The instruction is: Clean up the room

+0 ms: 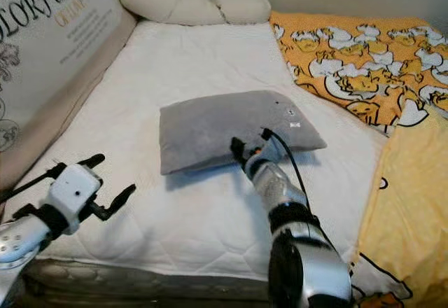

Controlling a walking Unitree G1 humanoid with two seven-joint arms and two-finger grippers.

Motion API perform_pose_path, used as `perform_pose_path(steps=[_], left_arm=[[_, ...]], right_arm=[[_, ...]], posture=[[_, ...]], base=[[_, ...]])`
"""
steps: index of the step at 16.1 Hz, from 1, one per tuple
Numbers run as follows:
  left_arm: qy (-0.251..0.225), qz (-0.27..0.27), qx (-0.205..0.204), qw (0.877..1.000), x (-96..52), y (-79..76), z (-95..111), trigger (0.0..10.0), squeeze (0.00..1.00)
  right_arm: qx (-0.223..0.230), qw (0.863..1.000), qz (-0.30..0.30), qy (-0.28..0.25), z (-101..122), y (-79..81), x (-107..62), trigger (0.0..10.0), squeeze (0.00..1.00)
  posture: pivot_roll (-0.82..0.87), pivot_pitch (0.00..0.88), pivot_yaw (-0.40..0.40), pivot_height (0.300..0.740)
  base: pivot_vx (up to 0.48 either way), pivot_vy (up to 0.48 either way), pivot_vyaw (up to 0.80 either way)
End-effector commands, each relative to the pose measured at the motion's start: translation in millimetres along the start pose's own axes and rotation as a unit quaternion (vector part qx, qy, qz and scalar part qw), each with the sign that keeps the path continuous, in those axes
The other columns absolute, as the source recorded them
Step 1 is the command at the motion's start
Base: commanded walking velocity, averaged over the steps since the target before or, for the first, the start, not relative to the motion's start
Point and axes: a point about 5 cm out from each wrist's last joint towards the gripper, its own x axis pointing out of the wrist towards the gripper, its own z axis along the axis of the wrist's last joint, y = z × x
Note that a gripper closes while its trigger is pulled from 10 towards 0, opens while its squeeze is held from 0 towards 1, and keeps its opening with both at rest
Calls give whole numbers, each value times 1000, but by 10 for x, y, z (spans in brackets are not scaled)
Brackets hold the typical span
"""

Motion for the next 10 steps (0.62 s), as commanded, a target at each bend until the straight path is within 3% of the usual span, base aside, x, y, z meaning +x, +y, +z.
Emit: perform_pose_path(steps=[1,5,6,10], left_arm=[[1,0,5,1000,-49,32,36,10000,0],[7,-8,5,1000,-204,0,100,10000,0],[12,-13,5,1000,-249,-23,110,10000,0],[32,-21,9,999,-507,-58,188,10000,0]], right_arm=[[31,999,-10,-10,32,2,10,10000,1000],[135,990,7,-46,128,67,35,10000,1000],[152,987,1,-48,134,47,36,10000,0],[178,982,31,-56,178,130,51,10000,0]], posture=[[104,99,-2,740],[135,154,-9,740],[148,173,-13,740],[200,241,-20,740]], base=[[0,0,0],[0,0,0],[0,0,0],[0,0,0]])
